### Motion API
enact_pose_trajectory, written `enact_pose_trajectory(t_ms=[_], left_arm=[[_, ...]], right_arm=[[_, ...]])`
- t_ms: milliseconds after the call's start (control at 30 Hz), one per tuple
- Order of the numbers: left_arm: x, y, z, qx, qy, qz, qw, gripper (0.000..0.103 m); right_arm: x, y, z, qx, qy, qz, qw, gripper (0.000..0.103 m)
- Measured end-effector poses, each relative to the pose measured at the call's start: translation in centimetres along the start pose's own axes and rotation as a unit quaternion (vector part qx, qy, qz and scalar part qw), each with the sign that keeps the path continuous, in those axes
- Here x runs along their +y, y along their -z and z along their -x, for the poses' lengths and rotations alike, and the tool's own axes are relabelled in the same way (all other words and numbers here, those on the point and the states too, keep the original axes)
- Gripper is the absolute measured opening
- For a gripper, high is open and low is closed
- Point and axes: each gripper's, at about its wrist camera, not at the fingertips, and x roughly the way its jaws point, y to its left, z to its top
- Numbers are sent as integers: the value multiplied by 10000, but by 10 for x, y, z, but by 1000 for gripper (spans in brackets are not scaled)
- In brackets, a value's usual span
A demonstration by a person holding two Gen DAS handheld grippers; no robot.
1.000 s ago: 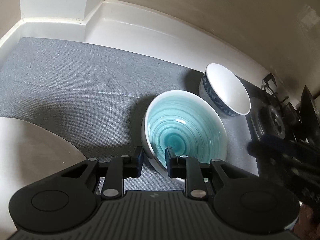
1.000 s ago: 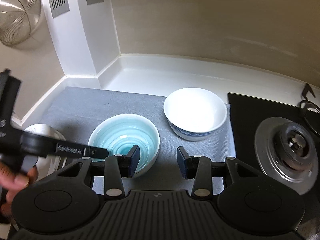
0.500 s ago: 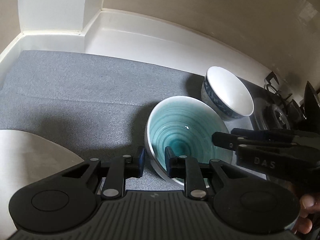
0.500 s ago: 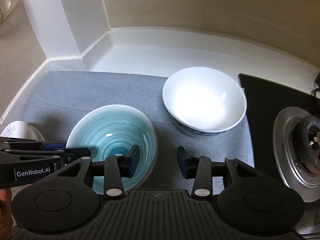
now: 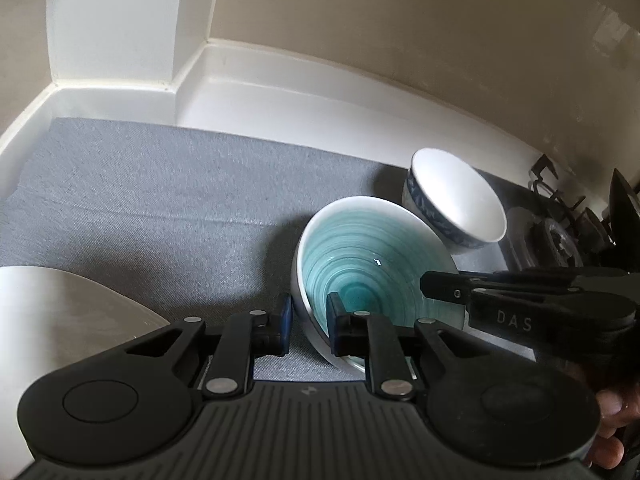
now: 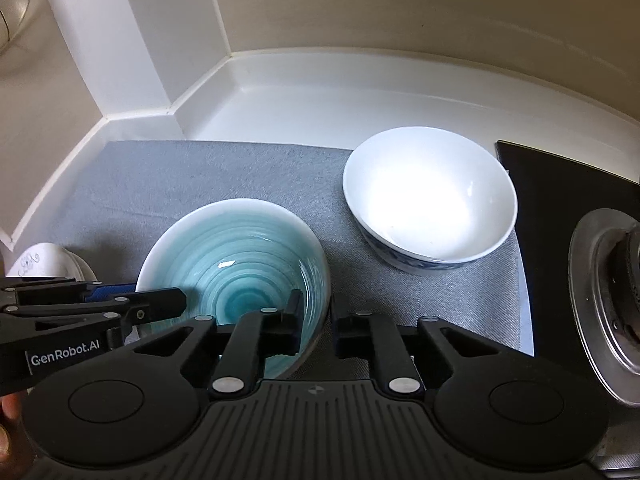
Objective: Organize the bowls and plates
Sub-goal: 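Lift the teal bowl with the left gripper and carry it toward the beige bowls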
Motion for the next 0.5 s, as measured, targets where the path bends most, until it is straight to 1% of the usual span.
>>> enact_pose_trajectory(t_ms=[367, 500], left_arm=[[-15, 9, 43, -684, -49, -133, 9976, 18], [-20, 14, 63, -869, 27, -177, 9961, 18]], right_arm=[[0, 8, 41, -401, -141, -176, 9989, 15], [-3, 12, 62, -489, -283, -359, 9978, 15]])
